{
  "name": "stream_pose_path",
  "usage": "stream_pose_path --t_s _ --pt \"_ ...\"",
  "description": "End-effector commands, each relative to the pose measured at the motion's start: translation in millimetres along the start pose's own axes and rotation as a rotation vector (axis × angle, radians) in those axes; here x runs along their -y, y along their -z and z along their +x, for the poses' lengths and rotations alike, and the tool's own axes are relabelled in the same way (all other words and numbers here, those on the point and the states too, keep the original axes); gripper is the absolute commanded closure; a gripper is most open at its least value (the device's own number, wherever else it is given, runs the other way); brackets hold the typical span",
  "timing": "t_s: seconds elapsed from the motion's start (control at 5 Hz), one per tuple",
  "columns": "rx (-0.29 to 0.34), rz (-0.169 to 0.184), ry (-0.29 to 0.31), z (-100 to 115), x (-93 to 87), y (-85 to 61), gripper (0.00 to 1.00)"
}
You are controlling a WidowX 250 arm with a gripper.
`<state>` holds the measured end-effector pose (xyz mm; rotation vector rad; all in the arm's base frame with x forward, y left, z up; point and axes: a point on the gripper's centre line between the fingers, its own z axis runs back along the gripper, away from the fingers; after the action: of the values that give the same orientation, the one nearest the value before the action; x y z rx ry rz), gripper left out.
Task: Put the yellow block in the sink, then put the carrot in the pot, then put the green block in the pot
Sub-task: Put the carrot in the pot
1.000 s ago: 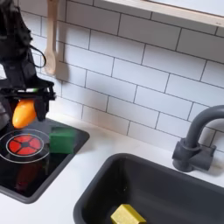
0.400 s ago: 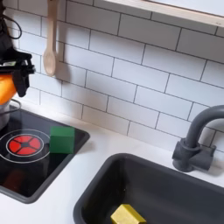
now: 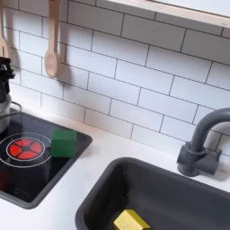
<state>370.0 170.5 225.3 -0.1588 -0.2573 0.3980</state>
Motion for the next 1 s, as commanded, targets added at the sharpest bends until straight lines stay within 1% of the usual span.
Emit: stream_pose_path --t_s 0.0,0.2,0.4,0.6,0.8 --pt "0.016 0.010 -0.050 22 -11.7 -3.6 1.00" --pt "-0.001 0.019 -0.063 31 -14.3 3.7 1.00" --pt "-0.025 0.044 -0.073 31 -22.9 17.5 1.00" --pt "-0.028 0.062 -0.073 27 -27.7 22.1 1.00" --pt "-0.049 0.064 -0.070 22 -30.1 32.5 1.00"
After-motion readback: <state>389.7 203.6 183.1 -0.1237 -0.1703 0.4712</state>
